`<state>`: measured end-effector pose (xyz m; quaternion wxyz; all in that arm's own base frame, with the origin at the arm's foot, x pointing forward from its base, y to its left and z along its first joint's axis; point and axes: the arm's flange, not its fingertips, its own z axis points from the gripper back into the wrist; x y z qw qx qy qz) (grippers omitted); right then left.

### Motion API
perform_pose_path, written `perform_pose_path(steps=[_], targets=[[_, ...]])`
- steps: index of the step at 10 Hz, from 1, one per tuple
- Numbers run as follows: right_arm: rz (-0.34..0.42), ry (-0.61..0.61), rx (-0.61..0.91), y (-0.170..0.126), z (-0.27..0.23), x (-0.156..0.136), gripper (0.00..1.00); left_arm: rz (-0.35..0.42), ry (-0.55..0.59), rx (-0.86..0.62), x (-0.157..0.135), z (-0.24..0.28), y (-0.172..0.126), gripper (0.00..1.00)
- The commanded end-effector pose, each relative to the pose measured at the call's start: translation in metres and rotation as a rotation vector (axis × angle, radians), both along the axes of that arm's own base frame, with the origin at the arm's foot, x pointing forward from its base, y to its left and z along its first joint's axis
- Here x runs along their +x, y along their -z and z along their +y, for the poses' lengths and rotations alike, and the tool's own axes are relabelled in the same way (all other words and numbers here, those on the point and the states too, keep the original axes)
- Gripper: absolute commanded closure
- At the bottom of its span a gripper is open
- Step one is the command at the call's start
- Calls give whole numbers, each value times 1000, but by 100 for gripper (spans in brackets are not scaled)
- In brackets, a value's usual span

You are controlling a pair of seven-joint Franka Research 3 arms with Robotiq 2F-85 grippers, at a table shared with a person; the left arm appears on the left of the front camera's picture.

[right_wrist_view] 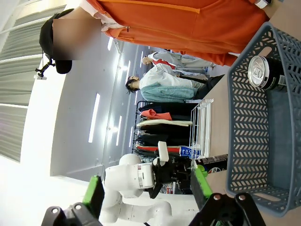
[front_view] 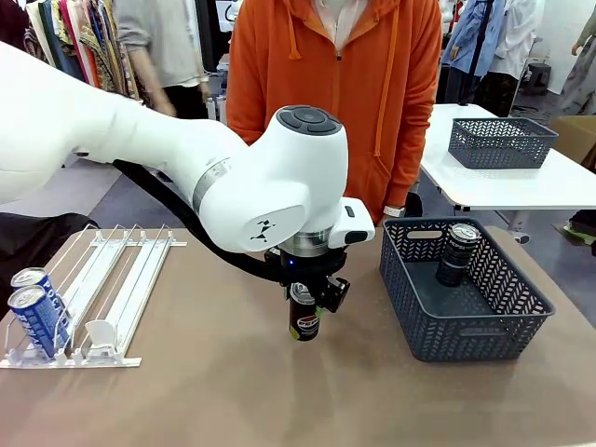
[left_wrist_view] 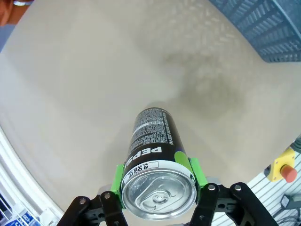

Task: Retrieve and store the cans from the dispenser.
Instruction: Pick up the last remaining can from one row of the Automatic Can Dispenser and place it in the middle of the table.

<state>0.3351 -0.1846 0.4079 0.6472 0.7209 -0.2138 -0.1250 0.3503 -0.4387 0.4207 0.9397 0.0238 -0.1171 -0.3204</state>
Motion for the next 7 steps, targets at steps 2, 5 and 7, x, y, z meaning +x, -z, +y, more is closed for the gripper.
perform_pose_path(steps=[2, 5, 7], targets=[[-10, -15, -11, -3, -2, 0, 0, -31, -24, 2, -2, 2, -4, 33], [-10, -15, -11, -3, -2, 0, 0, -46, -39, -6, -1, 5, -5, 0], [-10, -15, -11, -3, -2, 0, 0, -68, -54, -18, -2, 8, -8, 0]])
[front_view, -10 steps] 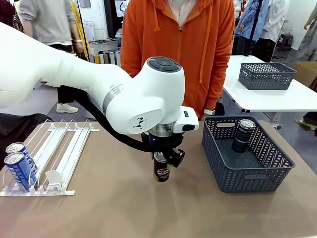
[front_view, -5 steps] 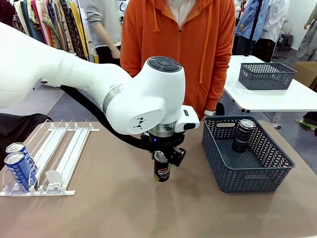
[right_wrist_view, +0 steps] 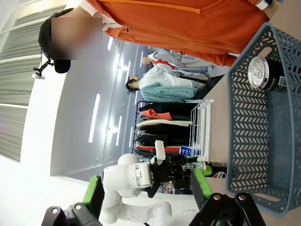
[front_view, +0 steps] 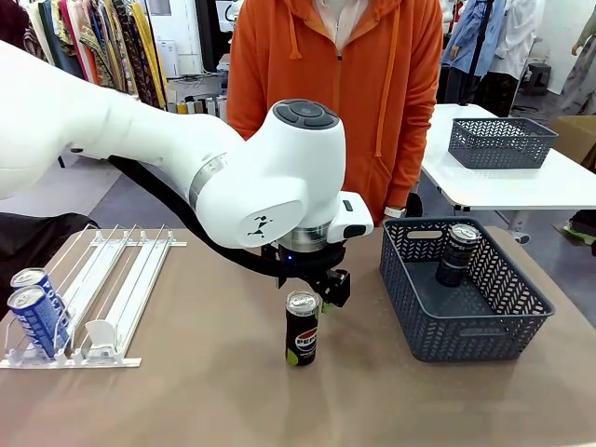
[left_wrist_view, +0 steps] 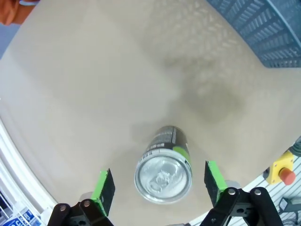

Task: Retrieve and store the cans from the dispenser.
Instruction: Pick up the last remaining can from one row of the Automatic Can Dispenser and place it in the middle of the table.

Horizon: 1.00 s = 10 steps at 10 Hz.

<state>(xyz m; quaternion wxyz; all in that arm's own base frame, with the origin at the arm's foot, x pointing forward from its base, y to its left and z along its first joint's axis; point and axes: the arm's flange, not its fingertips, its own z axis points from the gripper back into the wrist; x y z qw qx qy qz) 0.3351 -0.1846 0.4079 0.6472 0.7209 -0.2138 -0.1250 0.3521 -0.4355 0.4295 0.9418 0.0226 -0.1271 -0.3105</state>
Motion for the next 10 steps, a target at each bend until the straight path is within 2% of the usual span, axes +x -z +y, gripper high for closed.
perform_pose_path(steps=[1, 3, 4, 6, 7, 8, 10], targets=[[-10, -15, -11, -3, -2, 0, 0, -61, -42, -20, -5, 7, -4, 0], [-10, -15, -11, -3, -2, 0, 0, -65, -60, -77, -15, 22, -29, 0], [-10, -15, -11, -3, -2, 0, 0, -61, -93, -109, -23, 36, -53, 0], [-10, -15, -11, -3, -2, 0, 0, 27, -111, -211, -35, 91, -113, 0], [-10, -15, -11, -3, -2, 0, 0, 81, -133, -302, -32, 132, -136, 0], [-10, -15, -11, -3, -2, 0, 0, 167, -192, -428, -25, 192, -153, 0], [-10, -15, -11, -3, -2, 0, 0, 235, -402, -679, -23, 308, -156, 0]])
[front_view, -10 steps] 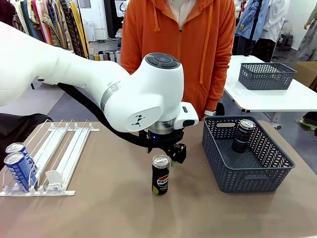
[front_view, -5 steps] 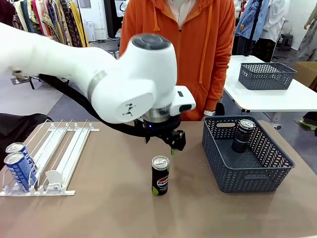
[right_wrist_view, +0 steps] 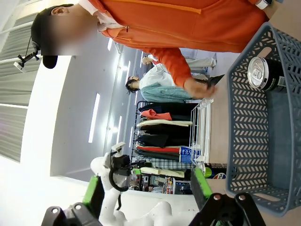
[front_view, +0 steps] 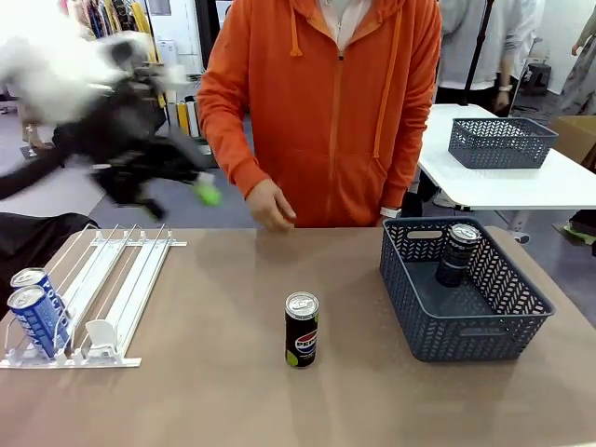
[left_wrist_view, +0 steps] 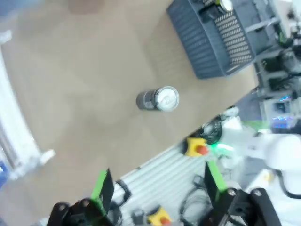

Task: Retrieve and store the cans from the dispenser.
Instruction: Pick up the last remaining can from one row of the Automatic Can Dispenser and place it in the middle of the table.

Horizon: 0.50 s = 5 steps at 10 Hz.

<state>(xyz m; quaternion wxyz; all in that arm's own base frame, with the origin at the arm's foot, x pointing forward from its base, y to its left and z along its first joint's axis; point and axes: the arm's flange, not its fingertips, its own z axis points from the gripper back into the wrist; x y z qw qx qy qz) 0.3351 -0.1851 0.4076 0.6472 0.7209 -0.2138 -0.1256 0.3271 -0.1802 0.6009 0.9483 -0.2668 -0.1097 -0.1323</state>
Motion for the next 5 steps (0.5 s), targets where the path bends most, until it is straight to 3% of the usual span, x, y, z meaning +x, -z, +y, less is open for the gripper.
perform_pose_path(steps=[1, 2, 3, 4, 5], targets=[[-11, -16, -11, -3, -1, 0, 0, 66, -207, -237, -4, 107, 24, 0], [-11, -16, -11, -3, -1, 0, 0, 85, -362, -421, -17, 169, 44, 0], [-11, -16, -11, -3, -1, 0, 0, 92, -398, -577, -29, 211, 66, 0], [-11, -16, -11, -3, -1, 0, 0, 148, -567, -605, -35, 238, 85, 0], [-11, -16, -11, -3, -1, 0, 0, 139, -501, -708, -39, 253, 99, 0]])
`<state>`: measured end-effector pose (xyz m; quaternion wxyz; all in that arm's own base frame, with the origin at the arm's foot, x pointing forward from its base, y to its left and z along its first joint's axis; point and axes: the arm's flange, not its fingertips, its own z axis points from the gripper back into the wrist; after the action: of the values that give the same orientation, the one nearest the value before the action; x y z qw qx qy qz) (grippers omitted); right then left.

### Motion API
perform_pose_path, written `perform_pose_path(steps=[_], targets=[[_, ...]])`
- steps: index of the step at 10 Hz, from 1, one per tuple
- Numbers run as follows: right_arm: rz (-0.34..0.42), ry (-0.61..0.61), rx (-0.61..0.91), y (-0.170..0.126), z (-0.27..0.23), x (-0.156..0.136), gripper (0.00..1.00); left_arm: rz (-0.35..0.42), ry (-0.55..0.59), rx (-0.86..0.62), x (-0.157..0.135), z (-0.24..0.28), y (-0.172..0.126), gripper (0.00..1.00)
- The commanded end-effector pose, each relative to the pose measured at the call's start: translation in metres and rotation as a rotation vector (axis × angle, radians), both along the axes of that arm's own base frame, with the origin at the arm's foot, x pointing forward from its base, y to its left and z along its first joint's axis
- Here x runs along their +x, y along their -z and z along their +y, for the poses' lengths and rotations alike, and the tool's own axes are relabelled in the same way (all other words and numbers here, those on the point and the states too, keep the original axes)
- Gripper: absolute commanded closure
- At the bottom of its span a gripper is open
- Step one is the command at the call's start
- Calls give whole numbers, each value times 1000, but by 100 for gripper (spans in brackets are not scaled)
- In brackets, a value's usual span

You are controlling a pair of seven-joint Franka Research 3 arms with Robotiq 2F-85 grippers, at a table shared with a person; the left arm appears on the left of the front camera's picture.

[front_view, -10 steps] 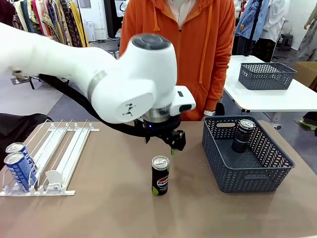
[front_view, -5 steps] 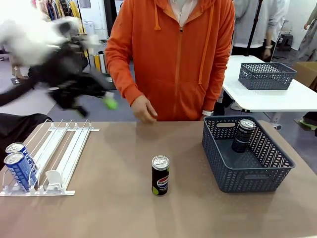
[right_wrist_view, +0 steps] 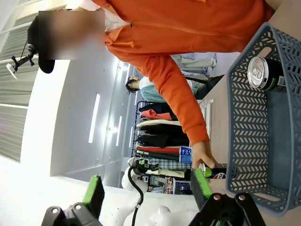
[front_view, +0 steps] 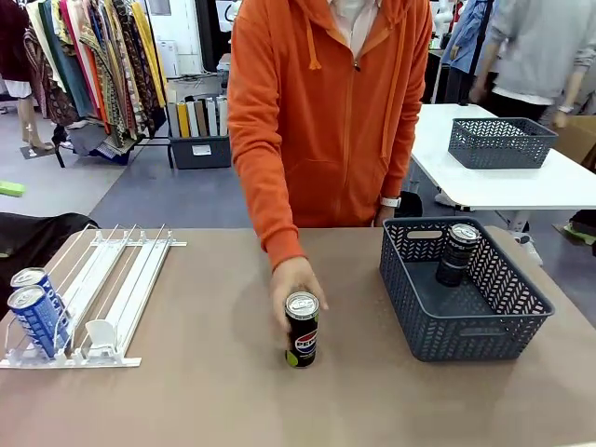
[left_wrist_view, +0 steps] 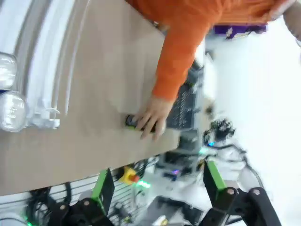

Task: Retrieve and store the cans from the dispenser.
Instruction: Pick up the last remaining can from one row of the Automatic Can Dispenser and place it in the middle of the table.

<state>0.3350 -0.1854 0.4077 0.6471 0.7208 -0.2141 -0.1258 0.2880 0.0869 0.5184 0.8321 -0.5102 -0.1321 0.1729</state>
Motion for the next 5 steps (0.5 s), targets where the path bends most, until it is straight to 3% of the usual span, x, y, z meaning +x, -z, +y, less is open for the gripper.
perform_pose_path(steps=[1, 2, 3, 5], targets=[[-11, -17, -11, -3, -1, 0, 0, -11, -20, -121, 2, -11, 25, 0], [-11, -17, -11, -3, -1, 0, 0, 11, 39, -88, 8, -16, 24, 0], [-11, -17, -11, -3, -1, 0, 0, 11, -47, -72, 3, 17, 8, 0], [-11, -17, -11, -3, -1, 0, 0, 11, -47, -72, 3, 17, 8, 0]])
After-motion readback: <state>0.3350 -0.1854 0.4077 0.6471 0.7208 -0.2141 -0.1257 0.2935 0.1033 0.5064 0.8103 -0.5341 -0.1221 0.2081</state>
